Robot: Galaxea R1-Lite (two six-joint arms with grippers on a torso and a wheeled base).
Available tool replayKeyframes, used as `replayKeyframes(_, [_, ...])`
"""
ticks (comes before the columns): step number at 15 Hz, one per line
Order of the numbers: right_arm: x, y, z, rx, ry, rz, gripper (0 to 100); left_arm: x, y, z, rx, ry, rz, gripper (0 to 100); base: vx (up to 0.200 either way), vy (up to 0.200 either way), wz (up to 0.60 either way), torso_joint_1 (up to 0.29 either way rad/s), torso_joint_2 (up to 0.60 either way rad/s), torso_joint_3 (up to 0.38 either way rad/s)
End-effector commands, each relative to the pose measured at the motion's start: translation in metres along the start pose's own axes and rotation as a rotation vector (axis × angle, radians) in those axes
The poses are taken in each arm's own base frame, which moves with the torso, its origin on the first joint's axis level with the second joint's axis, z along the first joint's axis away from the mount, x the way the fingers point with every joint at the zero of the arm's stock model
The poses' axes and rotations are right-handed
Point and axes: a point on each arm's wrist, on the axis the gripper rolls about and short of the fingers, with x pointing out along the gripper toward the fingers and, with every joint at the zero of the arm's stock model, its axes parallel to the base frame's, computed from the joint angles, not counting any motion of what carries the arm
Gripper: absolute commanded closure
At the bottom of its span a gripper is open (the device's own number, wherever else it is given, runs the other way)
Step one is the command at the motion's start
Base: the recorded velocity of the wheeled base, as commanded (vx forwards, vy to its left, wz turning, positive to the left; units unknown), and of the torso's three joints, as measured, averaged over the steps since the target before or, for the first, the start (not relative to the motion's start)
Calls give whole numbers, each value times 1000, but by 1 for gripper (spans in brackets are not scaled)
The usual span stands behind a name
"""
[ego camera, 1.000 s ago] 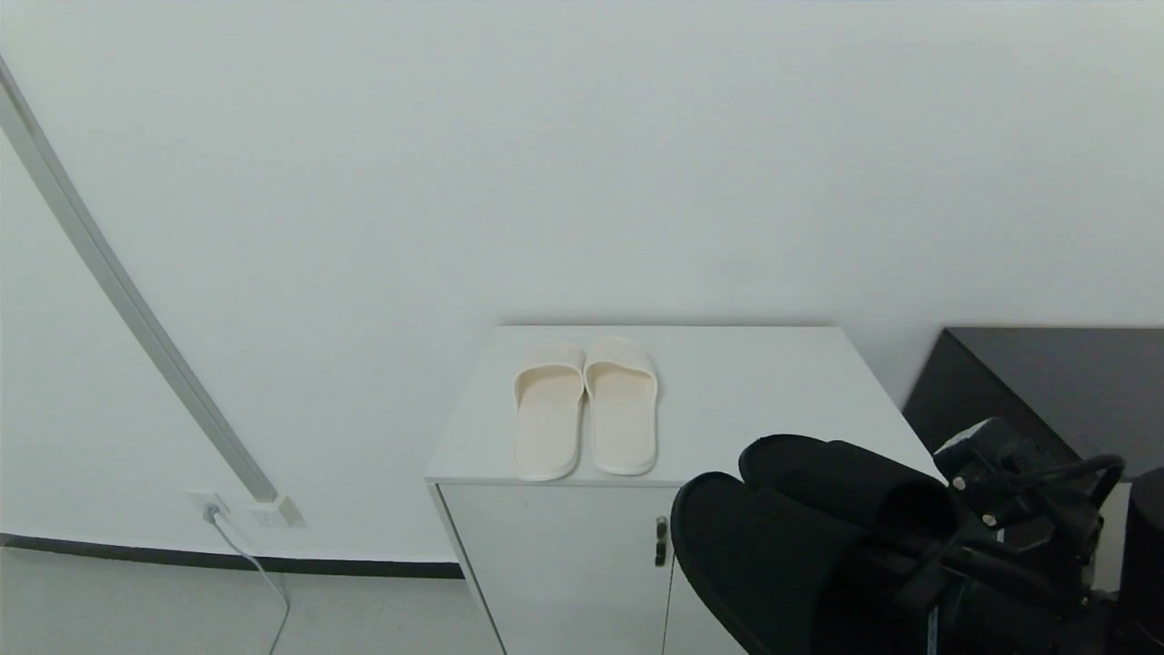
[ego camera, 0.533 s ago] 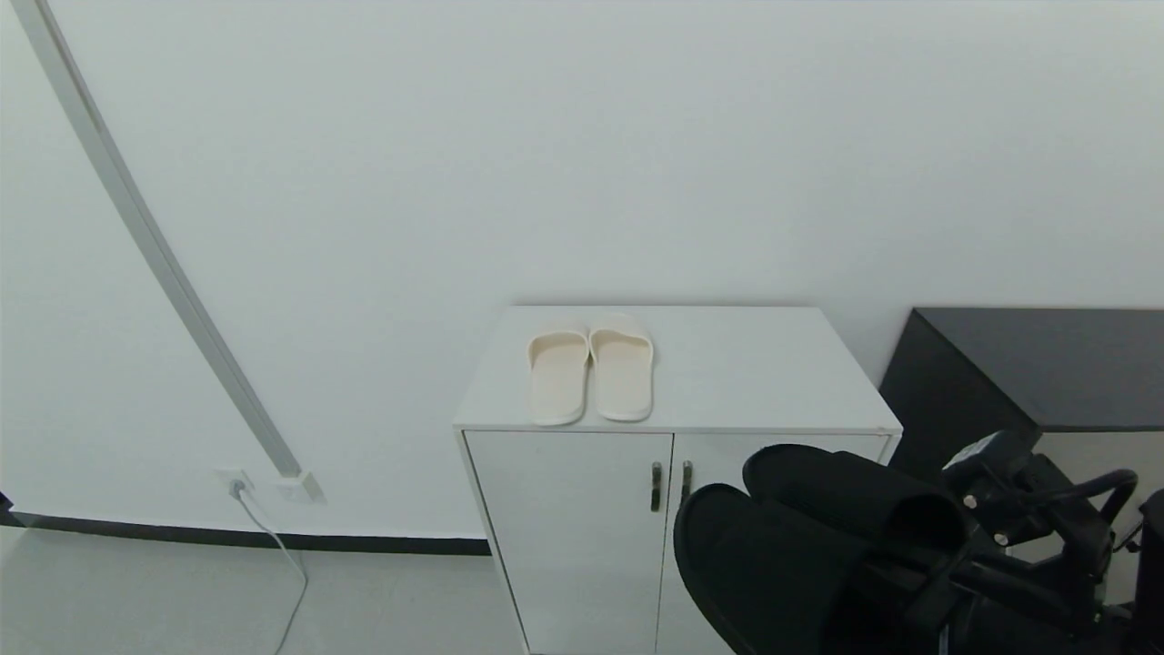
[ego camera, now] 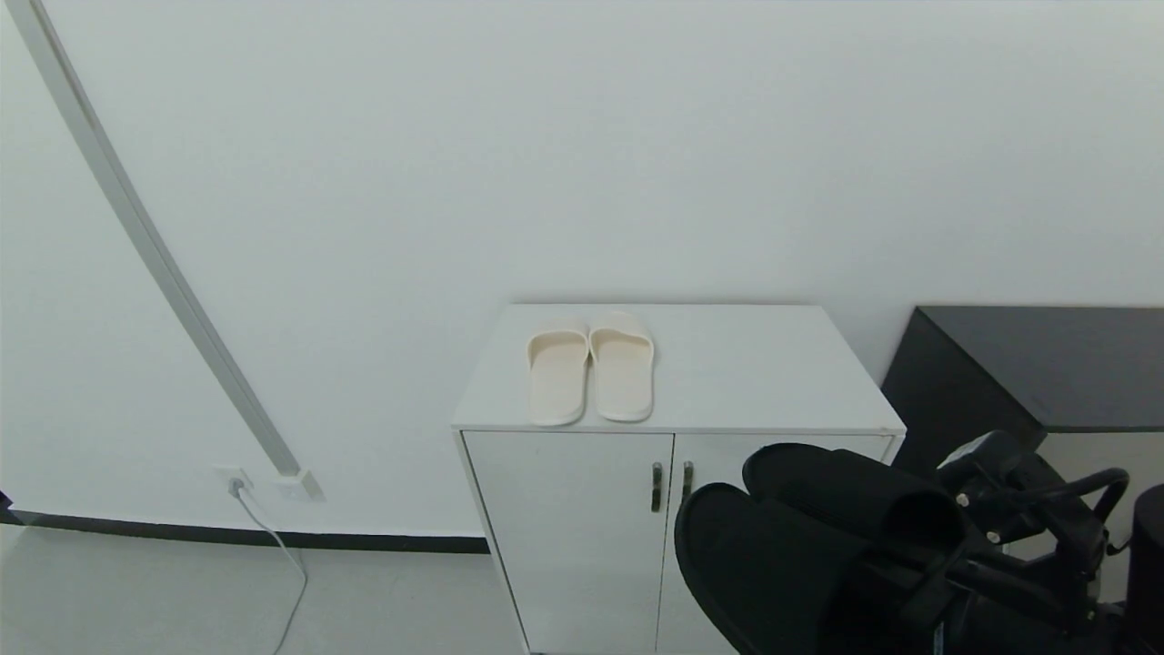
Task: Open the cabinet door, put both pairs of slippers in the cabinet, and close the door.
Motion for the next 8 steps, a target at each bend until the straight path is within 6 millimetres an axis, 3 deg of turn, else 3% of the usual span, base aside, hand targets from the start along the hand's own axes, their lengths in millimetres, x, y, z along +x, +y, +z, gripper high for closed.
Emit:
replayKeyframes(1, [1, 0, -1, -2, 7, 1, 100, 0, 0, 0, 0, 1, 1, 100, 0, 0, 0, 0, 0, 0])
replayKeyframes(8, [2, 0, -2, -3, 12, 2, 100, 0, 0, 0, 0, 1, 1, 100, 0, 0, 0, 0, 0, 0])
